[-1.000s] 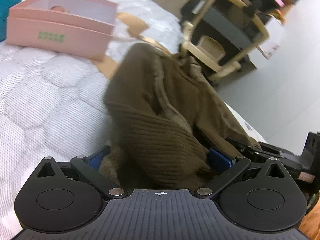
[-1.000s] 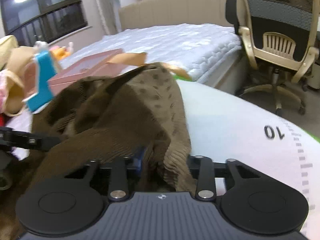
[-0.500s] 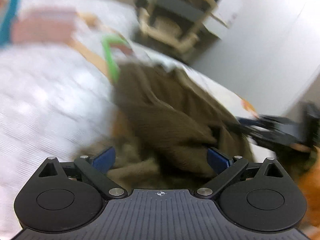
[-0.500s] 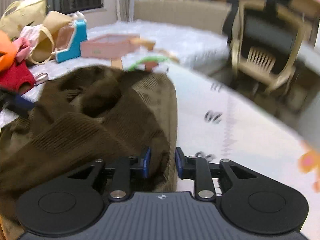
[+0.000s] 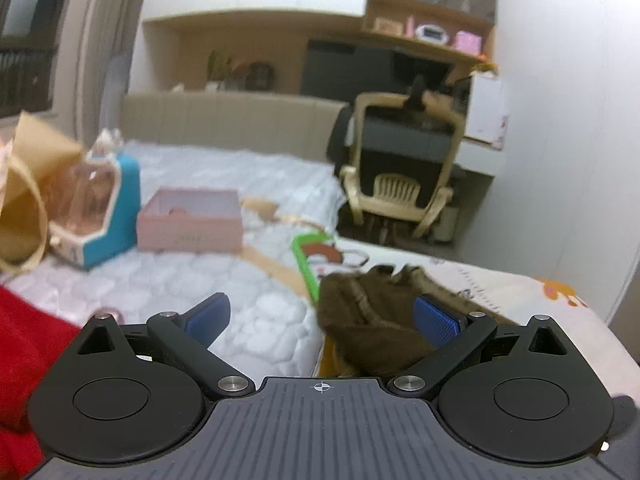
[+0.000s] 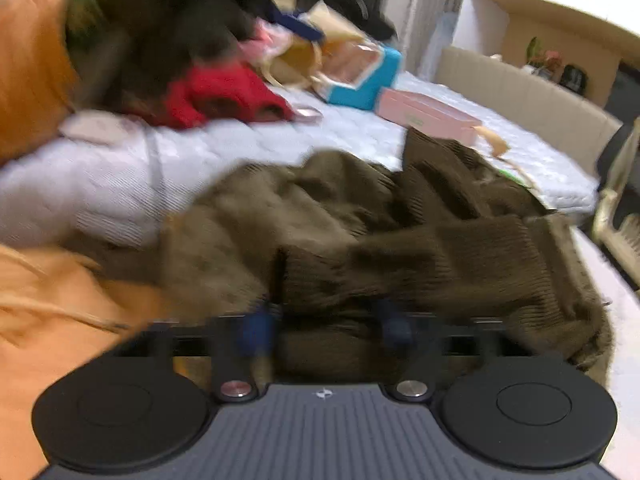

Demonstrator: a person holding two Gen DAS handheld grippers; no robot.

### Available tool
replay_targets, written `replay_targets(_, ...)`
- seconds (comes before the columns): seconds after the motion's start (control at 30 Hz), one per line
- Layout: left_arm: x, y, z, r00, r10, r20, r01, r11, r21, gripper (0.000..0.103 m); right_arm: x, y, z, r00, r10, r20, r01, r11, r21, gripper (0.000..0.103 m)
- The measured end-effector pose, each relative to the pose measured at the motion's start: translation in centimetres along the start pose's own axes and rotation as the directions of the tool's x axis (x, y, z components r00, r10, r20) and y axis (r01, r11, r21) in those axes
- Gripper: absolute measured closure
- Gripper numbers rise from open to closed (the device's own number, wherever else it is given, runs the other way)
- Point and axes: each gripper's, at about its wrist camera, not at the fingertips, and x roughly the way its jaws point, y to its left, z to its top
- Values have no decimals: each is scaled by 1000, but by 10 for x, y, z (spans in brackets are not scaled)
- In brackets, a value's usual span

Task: Fold clothes

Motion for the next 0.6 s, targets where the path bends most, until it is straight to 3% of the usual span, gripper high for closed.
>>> replay_targets(0.03, 1, -6, 0, 1000, -15, -2, 15, 1000, 21, 2, -13, -16, 2, 999, -27, 30, 26, 999, 42, 89)
replay_targets(0.13, 5, -23, -2, 998, -61, -11, 62, 994, 85, 1, -57, -71, 9, 978, -174, 119, 152, 974, 170, 91)
replay_targets(0.23, 9, -40, -3, 994, -105, -23, 108, 983, 149, 1, -92, -144, 5, 903, -413, 116, 366, 884, 291, 91)
replay_targets(0.33, 28, -68, -9, 984, -164, -71, 177, 956, 232, 1, -103, -206, -11, 806, -591, 49, 541, 767, 346, 91)
replay_targets(0.4, 44, -90, -13, 978, -185, -98, 207, 927, 312, 1, -110, -247, -21, 721, -693, -1, 644, 668, 374, 91)
replay_targets(0.47, 60, -112, -18, 974, -187, -125, 221, 893, 392, 1, -117, -288, -32, 622, -781, -55, 733, 555, 394, 91)
replay_targets(0.5, 71, -123, -21, 971, -187, -146, 233, 871, 433, 1, -111, -301, -37, 611, -785, -98, 745, 529, 406, 91)
replay_targets(0.6, 97, -145, -33, 964, -167, -208, 255, 809, 529, 1, -95, -327, -61, 642, -741, -196, 716, 488, 498, 82)
